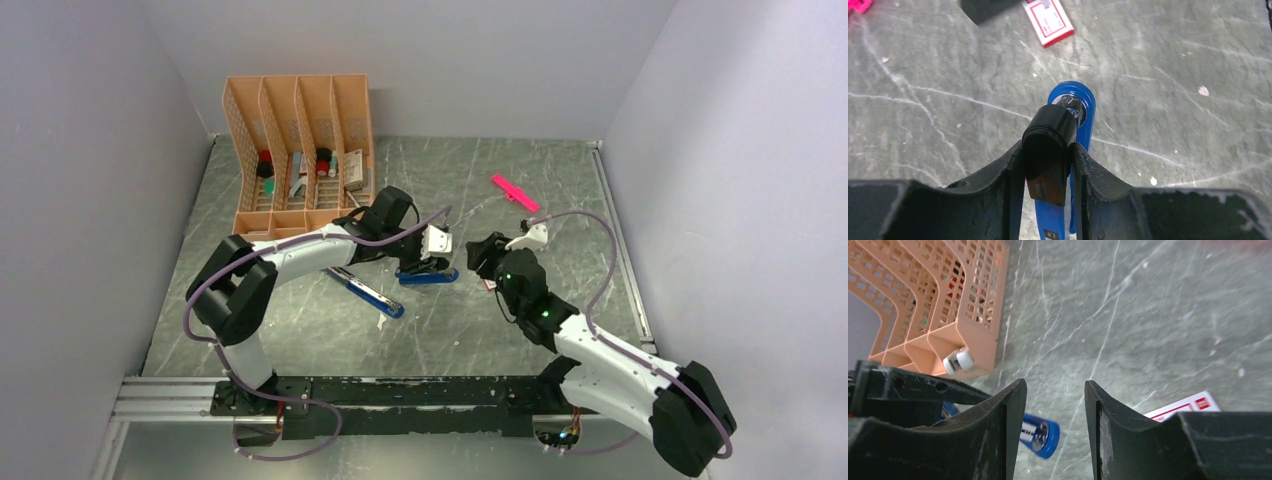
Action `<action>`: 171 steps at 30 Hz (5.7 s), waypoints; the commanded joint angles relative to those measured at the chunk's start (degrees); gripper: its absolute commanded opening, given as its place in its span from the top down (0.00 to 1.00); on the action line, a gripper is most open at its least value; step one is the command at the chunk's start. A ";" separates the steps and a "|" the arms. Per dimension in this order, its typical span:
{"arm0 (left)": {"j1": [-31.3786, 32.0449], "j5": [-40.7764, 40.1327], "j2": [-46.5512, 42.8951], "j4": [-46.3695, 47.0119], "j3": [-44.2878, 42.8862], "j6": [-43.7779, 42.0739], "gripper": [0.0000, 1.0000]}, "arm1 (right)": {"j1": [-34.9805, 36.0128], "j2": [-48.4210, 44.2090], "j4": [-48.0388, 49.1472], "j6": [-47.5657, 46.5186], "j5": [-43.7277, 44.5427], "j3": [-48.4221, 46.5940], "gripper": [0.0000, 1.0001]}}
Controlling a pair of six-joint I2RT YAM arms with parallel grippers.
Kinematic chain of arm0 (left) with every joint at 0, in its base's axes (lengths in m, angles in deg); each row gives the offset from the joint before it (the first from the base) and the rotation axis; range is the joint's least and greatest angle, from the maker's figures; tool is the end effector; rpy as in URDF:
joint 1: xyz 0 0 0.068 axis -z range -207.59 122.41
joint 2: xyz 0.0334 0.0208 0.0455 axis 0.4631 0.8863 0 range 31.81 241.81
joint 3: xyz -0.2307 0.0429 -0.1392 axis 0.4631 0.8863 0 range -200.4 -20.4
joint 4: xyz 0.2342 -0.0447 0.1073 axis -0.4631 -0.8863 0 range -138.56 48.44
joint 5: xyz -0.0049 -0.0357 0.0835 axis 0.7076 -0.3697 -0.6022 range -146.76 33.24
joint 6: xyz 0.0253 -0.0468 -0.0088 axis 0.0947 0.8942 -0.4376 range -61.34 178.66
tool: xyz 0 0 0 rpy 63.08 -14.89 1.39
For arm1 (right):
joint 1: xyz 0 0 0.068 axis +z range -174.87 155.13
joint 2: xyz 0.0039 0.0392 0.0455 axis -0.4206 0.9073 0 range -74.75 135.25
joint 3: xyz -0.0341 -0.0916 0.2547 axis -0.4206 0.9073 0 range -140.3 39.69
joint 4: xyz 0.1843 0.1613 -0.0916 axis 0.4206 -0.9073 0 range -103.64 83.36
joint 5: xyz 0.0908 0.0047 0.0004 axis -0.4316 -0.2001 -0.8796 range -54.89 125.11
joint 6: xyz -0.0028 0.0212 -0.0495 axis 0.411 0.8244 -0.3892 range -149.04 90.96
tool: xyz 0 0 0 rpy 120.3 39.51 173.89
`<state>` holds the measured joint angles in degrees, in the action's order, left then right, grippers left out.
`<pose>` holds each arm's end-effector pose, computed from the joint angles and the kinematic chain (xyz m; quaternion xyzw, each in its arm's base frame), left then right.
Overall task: Load the staples into the stapler
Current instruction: Open the stapler at the center of the board, then place the stapler at the center of the board.
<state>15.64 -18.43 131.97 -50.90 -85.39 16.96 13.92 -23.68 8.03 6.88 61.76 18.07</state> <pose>0.2575 -0.2723 0.2099 0.6817 0.5570 -0.3076 0.3611 0.1653 0.1124 0.2237 0.1214 0.7741 0.2152 0.5829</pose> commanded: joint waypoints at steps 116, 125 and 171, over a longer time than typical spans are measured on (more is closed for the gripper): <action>-7.39 15.63 -52.02 40.39 22.85 31.09 0.93 | -2.79 25.20 29.61 -64.15 -80.41 -8.77 0.46; -7.37 16.07 -52.43 40.78 22.82 31.07 0.93 | -2.83 27.01 22.11 -63.69 -79.58 -12.11 0.64; -7.38 -58.03 -77.44 21.00 24.27 37.52 0.45 | 16.90 25.50 -16.11 -46.28 -28.32 -30.29 1.00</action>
<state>8.51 -65.73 54.25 -25.57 -53.72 50.47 25.57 -0.64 -0.60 -43.24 22.05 -6.61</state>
